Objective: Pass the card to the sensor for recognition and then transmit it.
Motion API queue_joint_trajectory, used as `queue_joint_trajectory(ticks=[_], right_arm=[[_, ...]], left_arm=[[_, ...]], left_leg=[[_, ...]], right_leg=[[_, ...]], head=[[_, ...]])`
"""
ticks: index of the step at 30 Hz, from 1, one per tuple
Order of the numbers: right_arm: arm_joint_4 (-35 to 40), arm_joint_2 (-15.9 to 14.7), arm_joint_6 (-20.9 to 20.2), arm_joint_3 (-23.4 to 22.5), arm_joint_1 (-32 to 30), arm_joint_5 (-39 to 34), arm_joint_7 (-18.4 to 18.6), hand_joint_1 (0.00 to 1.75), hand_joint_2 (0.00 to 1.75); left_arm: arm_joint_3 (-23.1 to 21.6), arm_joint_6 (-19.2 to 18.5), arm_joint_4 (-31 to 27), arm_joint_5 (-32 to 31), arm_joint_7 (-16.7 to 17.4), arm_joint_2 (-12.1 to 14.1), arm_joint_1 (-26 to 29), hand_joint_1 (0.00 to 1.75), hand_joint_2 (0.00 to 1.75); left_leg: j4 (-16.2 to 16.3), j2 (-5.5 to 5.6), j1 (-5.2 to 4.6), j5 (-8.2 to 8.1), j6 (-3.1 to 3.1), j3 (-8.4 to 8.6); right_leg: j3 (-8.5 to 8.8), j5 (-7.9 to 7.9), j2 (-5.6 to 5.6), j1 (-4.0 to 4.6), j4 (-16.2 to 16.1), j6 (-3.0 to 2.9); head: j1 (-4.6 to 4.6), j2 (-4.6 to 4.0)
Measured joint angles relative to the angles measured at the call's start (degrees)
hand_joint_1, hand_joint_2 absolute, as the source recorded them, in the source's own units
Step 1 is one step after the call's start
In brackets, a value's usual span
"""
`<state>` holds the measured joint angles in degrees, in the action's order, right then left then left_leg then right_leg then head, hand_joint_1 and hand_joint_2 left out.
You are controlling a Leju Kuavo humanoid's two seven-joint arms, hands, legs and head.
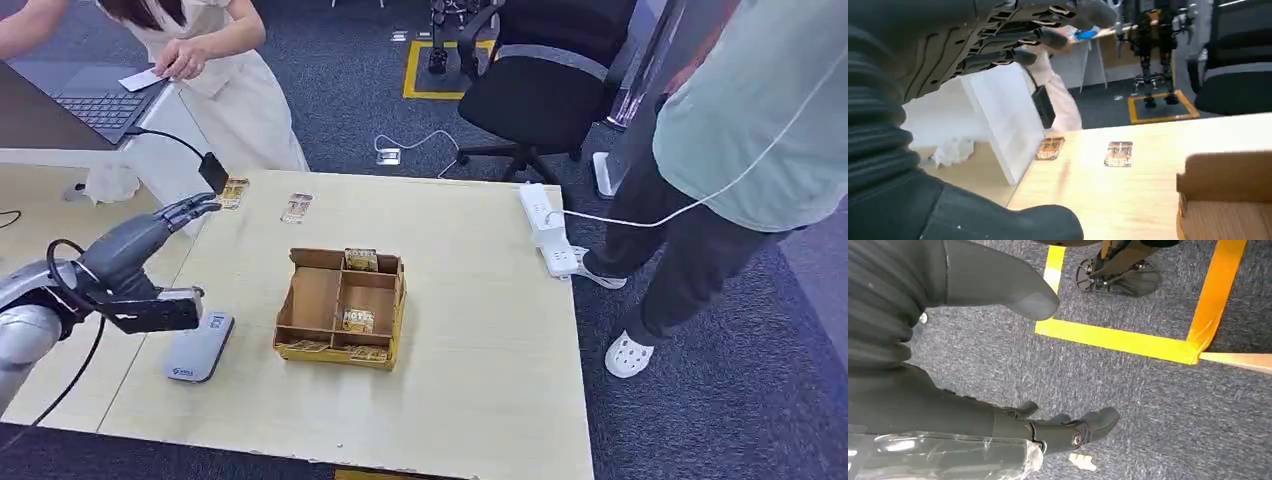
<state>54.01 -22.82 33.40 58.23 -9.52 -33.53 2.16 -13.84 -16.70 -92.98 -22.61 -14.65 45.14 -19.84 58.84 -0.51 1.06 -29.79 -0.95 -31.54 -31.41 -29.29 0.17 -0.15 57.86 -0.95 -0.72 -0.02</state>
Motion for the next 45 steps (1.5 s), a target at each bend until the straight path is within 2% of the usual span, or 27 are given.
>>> queue_joint_trajectory(ticks=[4,5,7,8,11,15,19,23,28,34,45], right_arm=[[0.2,0.0,0.9,0.1,-0.2,-0.5,0.6,0.0,1.75],[0.4,0.0,1.0,0.2,-0.3,-0.6,0.7,0.0,1.75],[0.7,0.0,1.3,0.2,-0.4,-1.1,0.9,0.0,1.75],[0.9,0.0,1.6,0.2,-0.4,-1.3,1.0,0.0,1.75],[2.0,0.0,2.5,0.2,-0.7,-1.4,1.7,0.0,1.75],[3.1,0.0,2.9,0.1,-0.9,-1.3,2.0,0.0,1.75],[3.8,0.0,3.2,0.1,-1.2,-1.3,2.6,0.0,1.75],[4.8,0.0,3.8,0.0,-1.5,-0.9,3.8,0.0,1.75],[7.4,0.1,4.1,-1.6,-2.7,3.9,8.2,0.0,1.75],[9.0,0.3,4.1,-4.0,-4.0,6.1,9.2,0.0,1.75],[9.6,0.4,4.1,-5.0,-4.6,6.2,9.4,0.0,1.75]], left_arm=[[-4.6,2.3,-5.7,-5.3,0.0,1.0,0.6,0.0,1.75],[-6.0,2.8,-6.8,-6.5,0.9,1.1,0.7,0.0,1.75],[-8.9,6.0,-8.7,-12.6,2.8,1.1,0.7,0.0,1.75],[-10.6,7.8,-9.6,-16.1,4.2,0.9,0.7,0.0,1.75],[-15.2,11.7,-11.9,-19.9,7.1,-0.5,1.7,0.0,1.75],[-19.3,13.6,-14.0,-21.8,8.7,-2.2,2.9,0.0,1.75],[-20.9,15.1,-14.9,-23.2,9.6,-3.3,3.5,0.0,1.75],[-22.7,17.2,-15.2,-27.3,13.4,-6.3,5.7,0.0,1.75],[-24.2,20.1,-15.2,-32.8,17.6,-9.2,8.4,0.0,1.75],[-24.8,20.4,-15.2,-33.8,18.2,-10.4,10.4,0.0,1.75],[-25.0,20.4,-15.2,-33.8,18.2,-11.1,10.8,0.0,1.75]], left_leg=[[0.0,0.06,-0.02,0.0,0.0,0.0],[0.0,0.04,-0.02,0.0,0.0,0.01],[0.0,0.04,-0.03,0.0,0.0,0.02],[0.0,0.04,-0.04,0.0,0.01,0.02],[0.0,0.05,-0.04,-0.02,0.04,0.02],[0.0,0.03,-0.03,-0.04,0.06,0.01],[0.0,0.04,-0.04,-0.04,0.06,0.02],[0.0,0.03,-0.03,-0.04,0.06,0.02],[0.0,0.05,-0.04,-0.05,0.06,0.01],[0.0,0.05,-0.03,-0.06,0.05,0.02],[0.0,0.05,-0.03,-0.06,0.05,0.01]], right_leg=[[0.06,0.0,-0.08,-0.02,0.0,0.0],[0.06,0.01,-0.08,-0.02,0.0,0.01],[0.06,0.01,-0.07,-0.03,0.0,0.01],[0.06,0.01,-0.08,-0.04,0.0,0.01],[0.06,0.01,-0.08,-0.05,0.0,0.01],[0.04,0.0,-0.07,-0.04,0.0,0.01],[0.05,0.0,-0.08,-0.04,0.0,0.01],[0.06,0.0,-0.07,-0.04,0.0,0.01],[0.06,0.0,-0.08,-0.04,0.0,0.01],[0.06,0.0,-0.08,-0.04,0.0,0.01],[0.07,0.0,-0.08,-0.04,0.0,0.01]], head=[[0.02,0.0],[0.0,0.0],[0.02,0.0],[0.0,0.0],[0.0,0.0],[0.0,0.0],[-0.02,0.0],[0.04,0.0],[0.0,0.0],[0.0,0.0],[0.02,0.0]])
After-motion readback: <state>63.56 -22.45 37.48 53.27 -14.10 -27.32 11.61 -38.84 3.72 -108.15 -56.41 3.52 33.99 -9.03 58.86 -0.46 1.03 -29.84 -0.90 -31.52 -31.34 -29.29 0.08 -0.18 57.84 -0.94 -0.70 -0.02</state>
